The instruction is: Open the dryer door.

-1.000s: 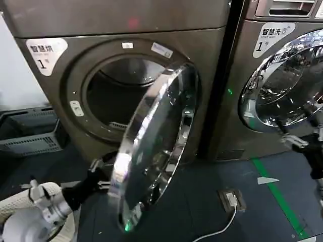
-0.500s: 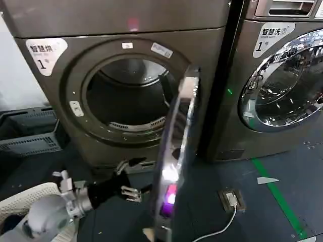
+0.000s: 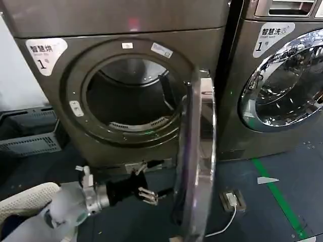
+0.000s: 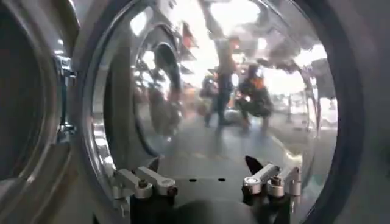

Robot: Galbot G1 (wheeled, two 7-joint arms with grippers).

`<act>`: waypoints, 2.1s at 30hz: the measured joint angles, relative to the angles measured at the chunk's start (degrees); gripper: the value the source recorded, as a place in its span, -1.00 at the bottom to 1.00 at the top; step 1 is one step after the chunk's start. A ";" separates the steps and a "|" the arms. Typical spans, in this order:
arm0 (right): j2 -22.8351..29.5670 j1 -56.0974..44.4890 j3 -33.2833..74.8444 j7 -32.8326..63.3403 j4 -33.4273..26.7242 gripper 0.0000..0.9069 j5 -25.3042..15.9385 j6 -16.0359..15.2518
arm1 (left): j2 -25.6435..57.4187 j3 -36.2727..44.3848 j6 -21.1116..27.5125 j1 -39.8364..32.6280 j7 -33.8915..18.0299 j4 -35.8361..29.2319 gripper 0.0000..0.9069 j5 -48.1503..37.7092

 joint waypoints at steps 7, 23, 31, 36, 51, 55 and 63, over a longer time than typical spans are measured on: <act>-0.20 -2.70 5.20 0.01 1.18 1.00 1.58 -0.82 | -0.63 7.82 -0.29 -5.83 -0.57 1.73 1.00 0.12; 1.45 -3.62 15.01 1.76 1.05 1.00 -7.52 -2.49 | -7.75 29.82 -0.60 -28.05 -3.81 11.19 1.00 -2.00; 1.27 -4.85 19.31 1.29 0.02 1.00 -9.69 -2.62 | -14.13 36.55 -1.23 -37.98 -5.32 17.33 1.00 -3.10; 0.71 -5.47 22.02 1.24 -0.37 1.00 -10.48 -3.07 | -17.80 40.04 -1.59 -42.09 -5.87 20.88 1.00 -3.30; 1.69 -5.44 25.14 1.75 -0.68 1.00 -13.32 -3.19 | -27.21 44.31 -1.61 -47.05 -9.77 29.20 1.00 -3.78; 1.65 -5.72 25.88 1.76 -0.72 1.00 -13.34 -3.08 | -29.68 44.46 -1.72 -48.22 -9.78 31.39 1.00 -3.65; 1.67 -5.62 26.19 1.85 -0.57 1.00 -13.34 -2.77 | -33.44 44.74 -2.02 -50.09 -10.17 34.33 1.00 -3.56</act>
